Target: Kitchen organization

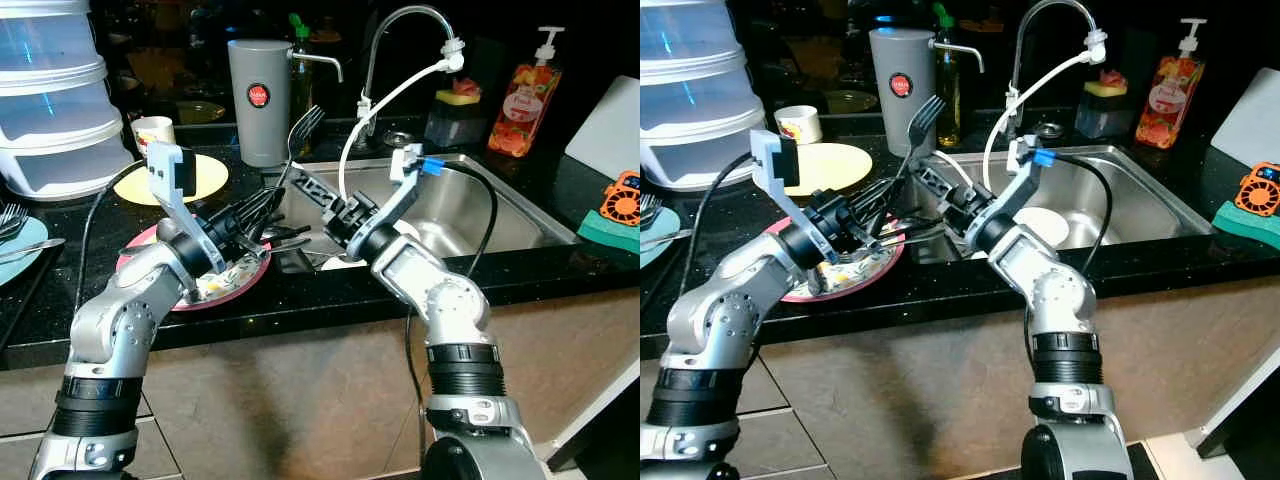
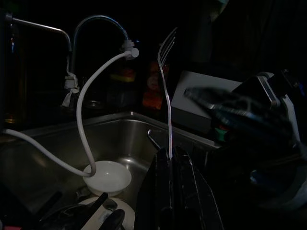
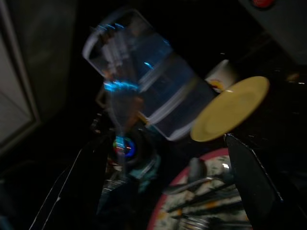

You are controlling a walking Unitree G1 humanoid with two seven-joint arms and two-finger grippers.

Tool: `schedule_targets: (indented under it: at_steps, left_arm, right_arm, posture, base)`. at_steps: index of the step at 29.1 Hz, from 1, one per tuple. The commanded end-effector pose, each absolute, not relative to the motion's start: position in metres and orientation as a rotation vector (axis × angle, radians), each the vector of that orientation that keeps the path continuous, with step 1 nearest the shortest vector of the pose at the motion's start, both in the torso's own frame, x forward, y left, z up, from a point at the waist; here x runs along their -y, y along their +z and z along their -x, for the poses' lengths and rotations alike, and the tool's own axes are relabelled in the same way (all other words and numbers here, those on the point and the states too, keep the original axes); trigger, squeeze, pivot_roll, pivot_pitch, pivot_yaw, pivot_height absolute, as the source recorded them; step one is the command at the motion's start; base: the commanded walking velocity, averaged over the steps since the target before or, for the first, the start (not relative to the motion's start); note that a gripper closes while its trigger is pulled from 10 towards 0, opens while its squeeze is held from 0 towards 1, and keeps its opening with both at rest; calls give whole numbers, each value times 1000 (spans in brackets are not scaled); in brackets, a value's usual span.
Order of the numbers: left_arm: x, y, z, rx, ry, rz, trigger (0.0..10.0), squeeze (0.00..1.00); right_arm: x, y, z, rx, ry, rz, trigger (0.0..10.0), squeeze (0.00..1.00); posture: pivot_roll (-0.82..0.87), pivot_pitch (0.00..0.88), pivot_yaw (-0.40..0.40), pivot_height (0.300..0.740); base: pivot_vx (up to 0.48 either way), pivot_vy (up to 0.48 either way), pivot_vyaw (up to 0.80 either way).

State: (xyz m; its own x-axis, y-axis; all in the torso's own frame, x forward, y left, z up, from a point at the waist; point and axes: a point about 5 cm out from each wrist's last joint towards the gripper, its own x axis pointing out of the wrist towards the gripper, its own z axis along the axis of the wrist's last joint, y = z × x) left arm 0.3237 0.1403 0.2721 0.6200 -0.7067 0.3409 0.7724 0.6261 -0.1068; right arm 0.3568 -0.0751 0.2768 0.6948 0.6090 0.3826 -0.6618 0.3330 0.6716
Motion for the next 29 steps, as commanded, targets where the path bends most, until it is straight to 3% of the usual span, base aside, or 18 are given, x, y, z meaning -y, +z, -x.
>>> schedule_targets:
  at_steps: [1, 15, 16, 17, 29]
  left_arm:
    - [-139, 270, -324, 266, -858, 246, 0, 0]
    - [-119, 261, -317, 213, -947, 243, 0, 0]
    - [-120, 261, -317, 212, -947, 243, 0, 0]
    - [-120, 261, -317, 212, -945, 242, 0, 0]
    - [-125, 264, -320, 225, -919, 238, 0, 0]
  right_arm:
    - [75, 283, -355, 78, 856, -937, 10000, 0]
    - [60, 277, -349, 30, 892, -848, 10000, 0]
    - [60, 277, -349, 30, 893, -856, 7686, 0]
    - [61, 277, -350, 32, 892, -869, 0, 0]
    - [65, 278, -352, 46, 876, -885, 0, 0]
  posture:
    - [87, 15, 10, 740]
    - [92, 20, 17, 740]
    - [92, 20, 18, 740]
    - [92, 20, 18, 740]
    - [93, 20, 20, 740]
  base:
    - [0, 0, 0]
    - [0, 0, 0]
    - [0, 0, 0]
    - [0, 0, 0]
    - [0, 0, 0]
